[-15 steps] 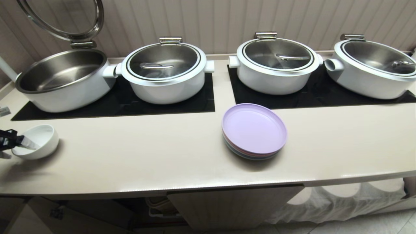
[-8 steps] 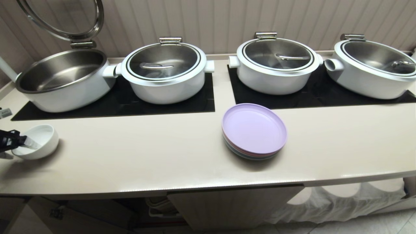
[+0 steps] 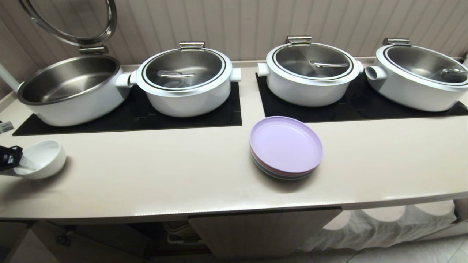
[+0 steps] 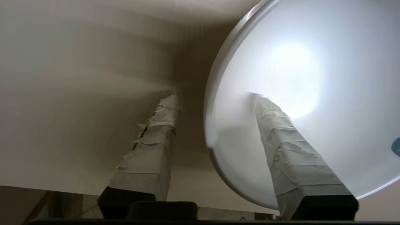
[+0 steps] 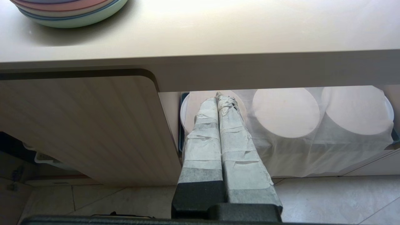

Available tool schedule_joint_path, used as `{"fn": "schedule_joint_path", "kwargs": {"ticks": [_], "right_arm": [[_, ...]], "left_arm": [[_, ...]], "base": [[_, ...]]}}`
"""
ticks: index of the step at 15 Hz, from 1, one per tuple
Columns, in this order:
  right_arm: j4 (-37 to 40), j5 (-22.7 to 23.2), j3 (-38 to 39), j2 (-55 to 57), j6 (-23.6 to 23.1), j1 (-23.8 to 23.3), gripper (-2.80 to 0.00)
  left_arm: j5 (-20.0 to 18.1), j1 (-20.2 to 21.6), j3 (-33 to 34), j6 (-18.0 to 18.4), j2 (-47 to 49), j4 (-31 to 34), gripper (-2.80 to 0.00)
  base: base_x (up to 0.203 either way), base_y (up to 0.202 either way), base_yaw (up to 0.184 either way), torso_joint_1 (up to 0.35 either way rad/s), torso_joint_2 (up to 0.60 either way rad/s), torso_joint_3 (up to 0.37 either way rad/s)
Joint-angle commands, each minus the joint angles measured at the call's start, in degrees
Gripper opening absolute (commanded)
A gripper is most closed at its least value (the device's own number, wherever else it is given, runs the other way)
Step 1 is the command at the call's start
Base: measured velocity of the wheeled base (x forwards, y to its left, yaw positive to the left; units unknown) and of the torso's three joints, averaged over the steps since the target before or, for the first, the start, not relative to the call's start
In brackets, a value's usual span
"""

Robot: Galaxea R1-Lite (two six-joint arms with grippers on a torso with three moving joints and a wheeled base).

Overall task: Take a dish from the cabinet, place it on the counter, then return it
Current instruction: Pick up the bowl from the table

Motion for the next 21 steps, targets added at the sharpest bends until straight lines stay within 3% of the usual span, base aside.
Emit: {"fn": "schedule_joint_path", "kwargs": {"ticks": [1, 9, 14, 21], "right_arm": [[-0.02, 0.01, 0.0, 0.0, 0.0, 0.0, -2.8], [-0.02, 0.03, 0.0, 0.0, 0.0, 0.0, -2.8], [-0.02, 0.01, 0.0, 0.0, 0.0, 0.0, -2.8], [-0.02, 0.01, 0.0, 0.0, 0.0, 0.0, -2.8]], "left_arm": [[-0.23, -0.11, -0.01, 0.09, 0.03, 0.3, -2.8], [-0.61, -0.11, 0.08, -0.09, -0.94, 0.74, -2.8], [-0.61, -0.2, 0.69, -2.54, -2.22, 1.18, -2.8], [-1.2, -2.09, 7.94, -2.66, -6.62, 1.18, -2.8]], "base": [[0.0, 0.0, 0.0, 0.0, 0.0, 0.0], [0.0, 0.0, 0.0, 0.0, 0.0, 0.0], [0.0, 0.0, 0.0, 0.0, 0.0, 0.0], [0.0, 0.0, 0.0, 0.0, 0.0, 0.0]]}}
